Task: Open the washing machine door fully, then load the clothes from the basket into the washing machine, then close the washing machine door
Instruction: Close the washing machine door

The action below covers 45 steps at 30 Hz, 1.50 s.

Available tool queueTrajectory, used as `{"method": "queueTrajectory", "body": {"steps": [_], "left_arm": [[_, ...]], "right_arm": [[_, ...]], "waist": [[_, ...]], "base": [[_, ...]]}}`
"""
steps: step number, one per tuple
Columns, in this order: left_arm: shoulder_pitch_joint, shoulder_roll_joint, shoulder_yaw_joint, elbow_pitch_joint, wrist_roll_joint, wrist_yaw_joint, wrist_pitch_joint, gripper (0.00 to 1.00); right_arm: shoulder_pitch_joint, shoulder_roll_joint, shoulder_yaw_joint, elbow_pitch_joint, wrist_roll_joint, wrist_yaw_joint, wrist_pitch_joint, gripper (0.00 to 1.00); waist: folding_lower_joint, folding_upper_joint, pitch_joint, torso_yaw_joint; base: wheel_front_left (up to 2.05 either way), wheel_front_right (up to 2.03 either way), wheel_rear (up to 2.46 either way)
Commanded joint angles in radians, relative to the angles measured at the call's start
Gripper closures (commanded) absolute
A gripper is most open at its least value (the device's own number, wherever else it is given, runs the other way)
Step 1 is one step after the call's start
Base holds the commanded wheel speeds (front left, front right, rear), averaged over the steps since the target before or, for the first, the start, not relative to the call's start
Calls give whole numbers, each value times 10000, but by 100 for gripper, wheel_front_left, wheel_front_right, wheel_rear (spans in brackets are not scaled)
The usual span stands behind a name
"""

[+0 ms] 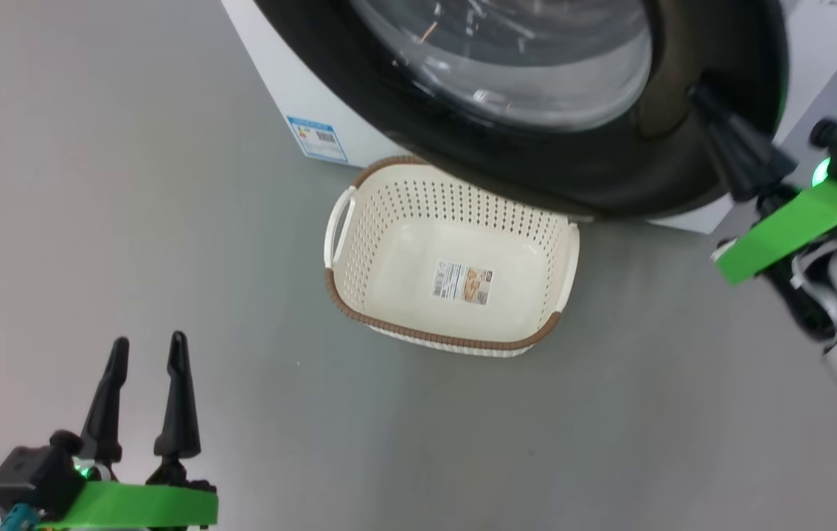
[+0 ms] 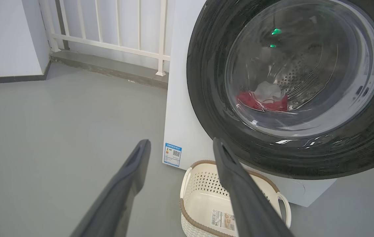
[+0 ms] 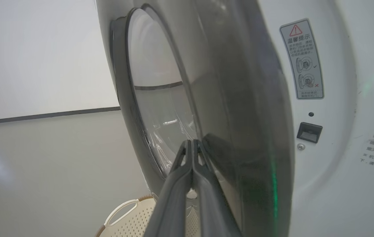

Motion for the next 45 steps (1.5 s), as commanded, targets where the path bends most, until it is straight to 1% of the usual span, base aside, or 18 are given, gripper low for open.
{"method": "queueTrajectory", "body": {"steps": [1, 13, 21, 25, 31, 39, 45], "left_arm": [[-313, 144, 314, -273, -9, -56, -93, 0], [-649, 84, 193, -315, -37, -84, -93, 0], [-744, 74, 145, -309, -59, -94, -93, 0], [-799, 72, 108, -271, -107, -97, -93, 0], [-808, 71, 96, -179, -110, -100, -93, 0], [-786, 71, 129, -104, 20, -104, -93, 0], [-691, 71, 175, -45, 78, -107, -93, 0]], "right_arm": [[-266, -215, -3, -106, 97, 12, -48, 100], [-2141, -897, 211, 829, 308, 12, -48, 100], [-3153, -955, 0, 1789, 445, 12, -48, 100], [-3538, -849, -389, 2143, 389, 12, -48, 100], [-3375, -647, -592, 2289, 184, 12, -48, 100], [-3019, -426, -595, 2313, 139, 12, -48, 100], [-2525, -250, -499, 2085, 185, 12, -48, 100]], "waist": [[0, 0, 282, 47], [0, 0, 934, 258], [0, 0, 1172, 308], [0, 0, 1218, 295], [0, 0, 1040, 215], [0, 0, 770, 78], [0, 0, 406, -55]], "base": [[0, 0, 0], [0, 0, 0], [0, 0, 0], [0, 0, 0], [0, 0, 0], [0, 0, 0], [0, 0, 0]]}}
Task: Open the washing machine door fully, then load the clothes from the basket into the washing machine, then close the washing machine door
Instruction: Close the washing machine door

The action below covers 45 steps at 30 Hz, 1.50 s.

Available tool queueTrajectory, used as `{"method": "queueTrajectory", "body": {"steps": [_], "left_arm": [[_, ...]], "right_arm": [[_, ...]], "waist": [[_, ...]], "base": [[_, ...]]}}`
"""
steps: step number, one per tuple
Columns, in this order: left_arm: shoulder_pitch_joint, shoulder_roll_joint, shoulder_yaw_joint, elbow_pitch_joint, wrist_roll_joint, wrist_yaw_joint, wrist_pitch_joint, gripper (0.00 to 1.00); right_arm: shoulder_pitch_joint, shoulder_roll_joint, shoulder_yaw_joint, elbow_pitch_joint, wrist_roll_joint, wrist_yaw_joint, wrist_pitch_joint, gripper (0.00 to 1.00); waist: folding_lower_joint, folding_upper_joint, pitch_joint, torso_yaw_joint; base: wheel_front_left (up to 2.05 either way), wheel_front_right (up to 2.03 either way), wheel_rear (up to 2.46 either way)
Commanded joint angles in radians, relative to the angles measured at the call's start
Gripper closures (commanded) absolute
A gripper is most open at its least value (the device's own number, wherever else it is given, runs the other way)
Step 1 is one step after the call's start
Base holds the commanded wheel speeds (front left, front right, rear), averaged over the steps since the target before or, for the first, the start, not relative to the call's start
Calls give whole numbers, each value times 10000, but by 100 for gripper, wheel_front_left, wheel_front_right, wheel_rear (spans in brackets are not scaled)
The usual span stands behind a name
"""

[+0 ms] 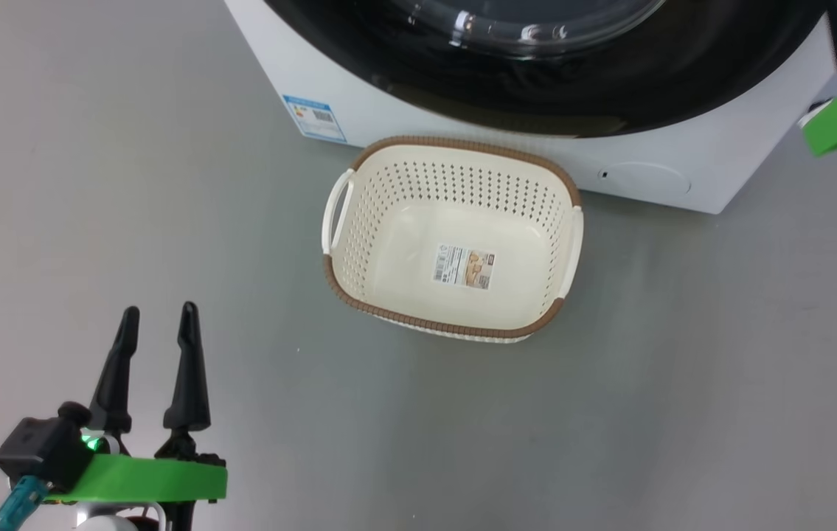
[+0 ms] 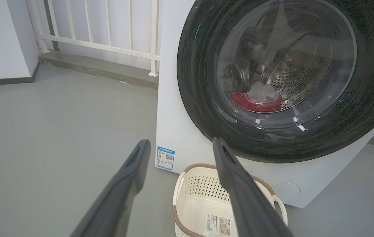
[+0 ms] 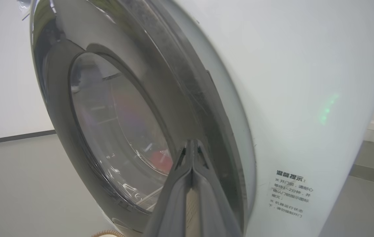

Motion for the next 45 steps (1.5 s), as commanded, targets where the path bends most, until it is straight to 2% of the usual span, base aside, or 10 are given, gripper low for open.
{"method": "queueTrajectory", "body": {"steps": [1, 2, 4, 5, 6, 20, 28, 45], "left_arm": [[6, 195, 382, -183, 59, -25, -93, 0], [18, 195, 404, -168, 76, -26, -93, 0], [51, 195, 432, -139, 119, -26, -93, 0], [74, 195, 444, -128, 143, -27, -93, 0], [97, 197, 457, -124, 169, -27, -93, 0], [394, 572, 514, 127, 317, -30, -93, 0], [628, 717, 529, 162, 311, 1, -85, 0], [1005, 757, 370, 94, 121, 44, -14, 0]], "right_arm": [[319, 55, 100, -270, 38, -27, -46, 100], [437, 81, 111, -323, 61, -27, -46, 90], [688, 145, 132, -445, 102, -27, -46, 62], [811, 180, 143, -506, 118, -27, -46, 37], [929, 217, 155, -567, 130, -27, -46, 0], [2869, 994, -124, -1676, 338, -27, -46, 0], [3961, 1233, -204, -2383, 173, -27, -46, 0], [6506, 1594, -1567, -3413, -513, -27, -46, 0]], "waist": [[0, 0, -159, -94], [0, 0, -240, -134], [0, 0, -410, -230], [0, 0, -498, -288], [0, 0, -584, -351], [0, 0, -1859, -1396], [0, 0, -2335, -1995], [0, 0, -3037, -2498]], "base": [[0, 0, 0], [0, 0, 0], [0, 0, 0], [0, 0, 0], [0, 0, 0], [0, 0, 0], [0, 0, 0], [0, 0, 0]]}}
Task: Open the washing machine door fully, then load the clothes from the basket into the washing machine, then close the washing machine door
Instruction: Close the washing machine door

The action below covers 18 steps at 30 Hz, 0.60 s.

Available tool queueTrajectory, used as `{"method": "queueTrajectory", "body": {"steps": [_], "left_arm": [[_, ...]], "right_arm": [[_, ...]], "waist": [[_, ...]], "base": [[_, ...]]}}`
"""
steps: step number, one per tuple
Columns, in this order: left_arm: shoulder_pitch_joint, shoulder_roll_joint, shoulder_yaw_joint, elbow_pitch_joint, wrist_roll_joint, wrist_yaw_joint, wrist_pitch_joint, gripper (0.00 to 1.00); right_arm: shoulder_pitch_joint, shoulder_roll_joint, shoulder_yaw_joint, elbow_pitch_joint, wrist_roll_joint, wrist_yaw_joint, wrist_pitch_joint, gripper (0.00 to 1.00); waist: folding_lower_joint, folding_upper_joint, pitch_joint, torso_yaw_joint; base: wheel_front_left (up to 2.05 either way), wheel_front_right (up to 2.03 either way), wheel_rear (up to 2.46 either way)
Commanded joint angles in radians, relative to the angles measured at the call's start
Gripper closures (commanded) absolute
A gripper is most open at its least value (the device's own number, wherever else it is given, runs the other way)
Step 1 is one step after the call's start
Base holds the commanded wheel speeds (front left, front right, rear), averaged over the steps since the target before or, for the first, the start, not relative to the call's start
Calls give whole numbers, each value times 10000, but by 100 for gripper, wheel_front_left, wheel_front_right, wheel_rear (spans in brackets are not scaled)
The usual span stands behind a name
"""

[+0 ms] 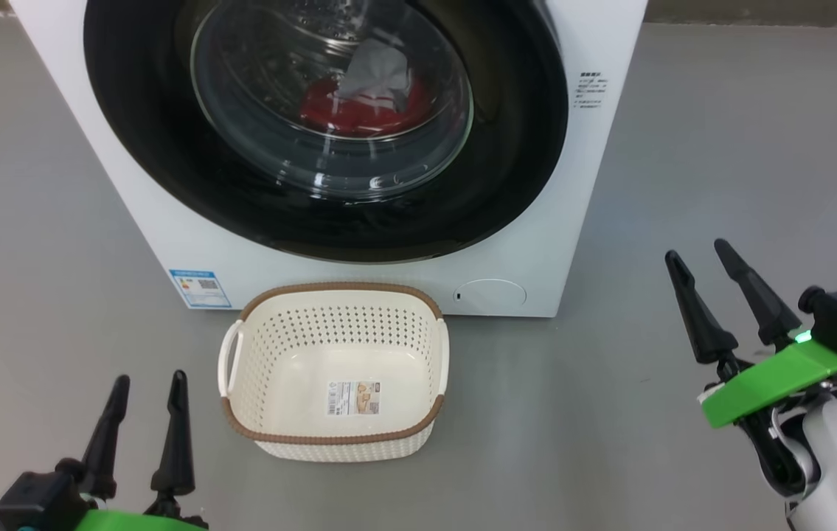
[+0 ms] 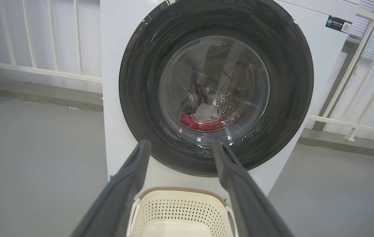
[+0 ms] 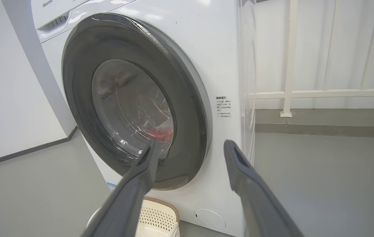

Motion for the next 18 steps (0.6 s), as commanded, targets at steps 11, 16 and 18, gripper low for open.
{"method": "queueTrajectory", "body": {"steps": [11, 16, 18], "left_arm": [[308, 343, 32, -381, -637, 1, 118, 0], [399, 528, -43, -445, -685, -6, 152, 0], [406, 559, -48, -465, -686, -4, 146, 0]], "right_arm": [[1357, 284, -527, -731, -566, -25, -48, 0], [1788, 419, -767, -820, -776, -25, -48, 0], [1906, 502, -907, -867, -829, -25, -48, 0]], "waist": [[0, 0, -398, -483], [0, 0, -461, -583], [0, 0, -472, -604]], "base": [[0, 0, 0], [0, 0, 0], [0, 0, 0]]}}
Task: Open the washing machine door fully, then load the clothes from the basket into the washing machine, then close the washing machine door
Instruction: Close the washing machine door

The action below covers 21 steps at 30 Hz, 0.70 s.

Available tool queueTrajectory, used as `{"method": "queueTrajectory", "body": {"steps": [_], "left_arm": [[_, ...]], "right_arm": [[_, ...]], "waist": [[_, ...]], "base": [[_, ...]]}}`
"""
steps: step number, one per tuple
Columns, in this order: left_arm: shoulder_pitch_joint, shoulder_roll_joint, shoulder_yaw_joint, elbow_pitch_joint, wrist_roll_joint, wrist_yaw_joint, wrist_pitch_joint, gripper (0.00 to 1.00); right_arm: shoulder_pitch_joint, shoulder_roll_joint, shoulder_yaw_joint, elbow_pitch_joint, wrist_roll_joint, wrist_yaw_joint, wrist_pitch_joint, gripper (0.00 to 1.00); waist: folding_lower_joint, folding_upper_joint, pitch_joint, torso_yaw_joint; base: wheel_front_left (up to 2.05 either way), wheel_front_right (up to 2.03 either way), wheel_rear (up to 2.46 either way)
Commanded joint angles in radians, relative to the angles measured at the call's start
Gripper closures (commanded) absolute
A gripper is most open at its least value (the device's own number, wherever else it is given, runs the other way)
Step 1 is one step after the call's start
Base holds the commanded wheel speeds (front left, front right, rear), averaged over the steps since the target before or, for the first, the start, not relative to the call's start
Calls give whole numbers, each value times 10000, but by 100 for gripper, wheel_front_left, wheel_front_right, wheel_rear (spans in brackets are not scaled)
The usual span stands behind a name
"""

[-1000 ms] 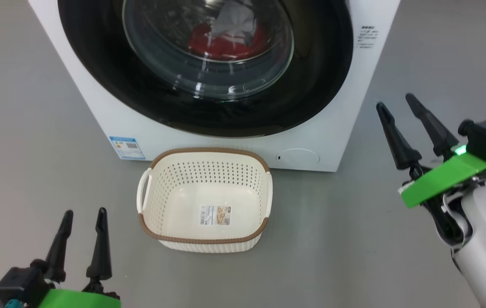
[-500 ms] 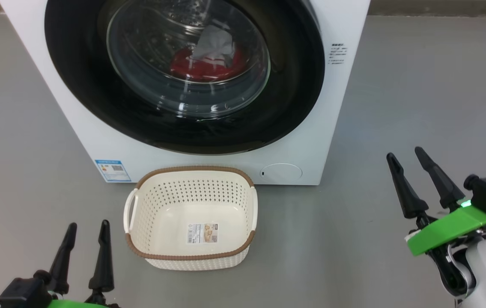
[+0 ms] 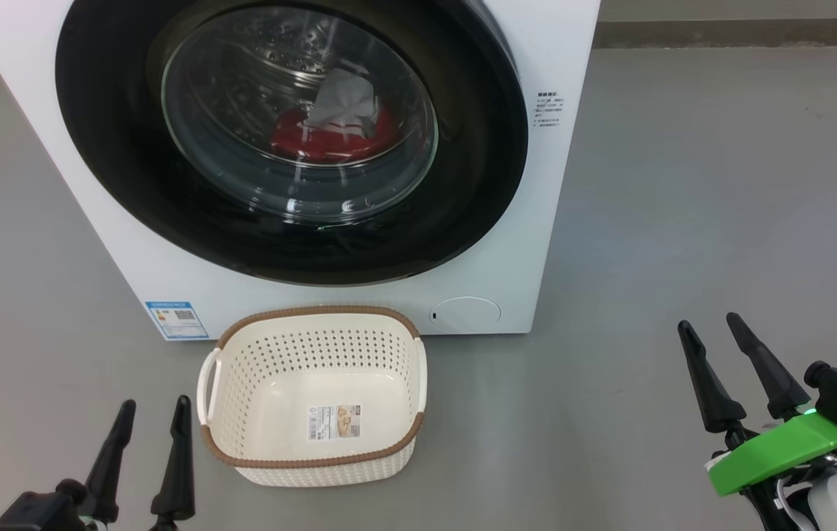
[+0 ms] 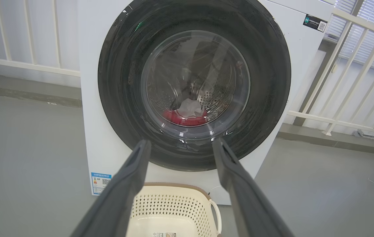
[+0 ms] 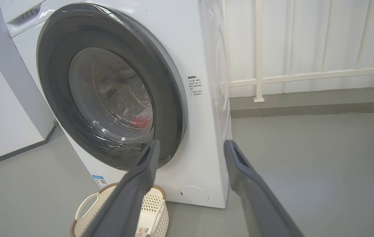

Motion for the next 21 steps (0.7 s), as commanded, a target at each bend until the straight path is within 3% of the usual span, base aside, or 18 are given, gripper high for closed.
{"method": "queueTrajectory", "body": {"steps": [1, 21], "left_arm": [[-171, 196, 293, -305, -44, 2, 8, 0], [-26, 266, 199, -287, -50, 212, -2, 0]], "right_arm": [[40, -35, 56, -320, -160, -25, -48, 0], [397, 204, -146, -307, -285, -25, -48, 0]], "waist": [[0, -1, -15, -17], [0, -1, -179, -51]], "base": [[0, 0, 0], [0, 0, 0]]}}
